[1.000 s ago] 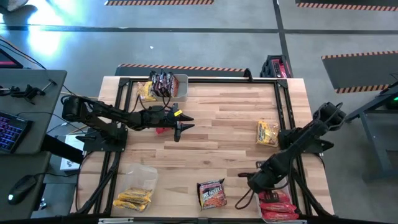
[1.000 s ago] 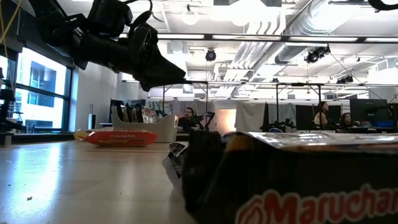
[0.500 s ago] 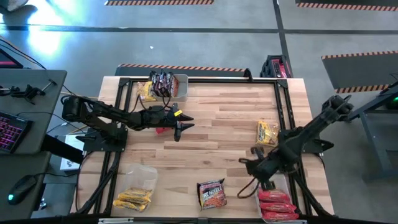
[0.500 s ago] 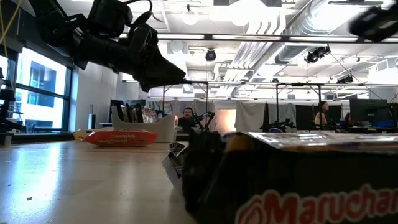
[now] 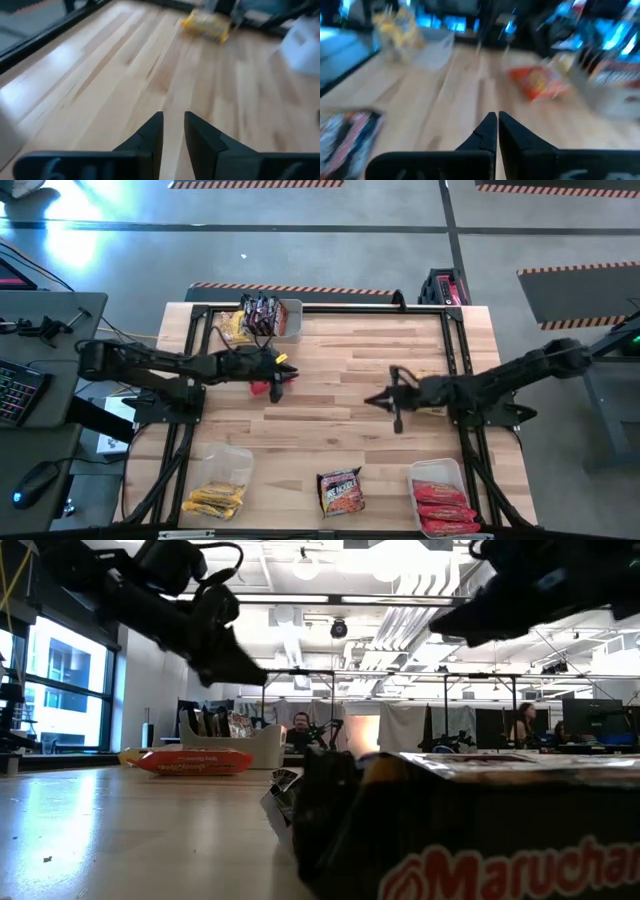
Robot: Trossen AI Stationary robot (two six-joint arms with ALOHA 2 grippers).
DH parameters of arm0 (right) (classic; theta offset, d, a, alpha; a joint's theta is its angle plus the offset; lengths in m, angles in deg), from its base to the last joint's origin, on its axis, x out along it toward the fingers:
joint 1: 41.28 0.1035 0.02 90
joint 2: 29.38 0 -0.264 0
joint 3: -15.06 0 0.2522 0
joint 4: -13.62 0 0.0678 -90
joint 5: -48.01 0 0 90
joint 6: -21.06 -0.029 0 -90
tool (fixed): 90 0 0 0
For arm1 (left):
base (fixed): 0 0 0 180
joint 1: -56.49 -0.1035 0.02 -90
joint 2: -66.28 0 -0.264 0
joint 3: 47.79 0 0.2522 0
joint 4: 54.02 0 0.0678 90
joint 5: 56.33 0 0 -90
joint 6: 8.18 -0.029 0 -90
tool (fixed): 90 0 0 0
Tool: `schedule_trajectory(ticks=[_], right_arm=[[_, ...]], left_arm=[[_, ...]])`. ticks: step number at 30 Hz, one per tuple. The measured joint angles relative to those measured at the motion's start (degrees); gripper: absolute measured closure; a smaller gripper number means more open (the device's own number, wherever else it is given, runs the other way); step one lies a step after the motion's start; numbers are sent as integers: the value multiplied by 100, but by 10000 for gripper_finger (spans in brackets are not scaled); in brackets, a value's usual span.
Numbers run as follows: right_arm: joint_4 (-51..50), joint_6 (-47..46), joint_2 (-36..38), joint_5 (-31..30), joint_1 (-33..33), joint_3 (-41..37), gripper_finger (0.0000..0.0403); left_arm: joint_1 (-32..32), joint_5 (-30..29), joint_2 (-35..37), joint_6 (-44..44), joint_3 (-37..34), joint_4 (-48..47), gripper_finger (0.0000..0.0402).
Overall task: Sort Maruchan noodles
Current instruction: Put the bottom yellow noodle pack into the transparent bin
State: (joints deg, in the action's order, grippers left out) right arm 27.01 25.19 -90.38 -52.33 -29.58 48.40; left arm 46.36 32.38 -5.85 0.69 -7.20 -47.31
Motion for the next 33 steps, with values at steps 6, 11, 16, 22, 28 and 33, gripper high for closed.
schedule_trajectory(ticks=[6,11,16,22,28,33], right_arm=[[611,103,-5,332,-1008,-209,403],[478,-64,-8,338,-1503,-207,403],[249,-105,-8,345,-1689,-202,403],[-2419,-1101,27,-88,-1696,310,396],[-6051,-2366,-101,-35,-1342,1545,326],[-7868,-3664,-522,217,-469,2050,247]], left_arm=[[41,-554,782,335,0,-2016,364],[259,-1490,1201,669,0,-3388,378],[382,-2131,1385,1345,0,-4461,390],[552,-2197,1284,1442,-450,-3320,401],[650,-1234,1285,1041,-1541,80,401],[638,-873,1289,736,-2075,2039,401]])
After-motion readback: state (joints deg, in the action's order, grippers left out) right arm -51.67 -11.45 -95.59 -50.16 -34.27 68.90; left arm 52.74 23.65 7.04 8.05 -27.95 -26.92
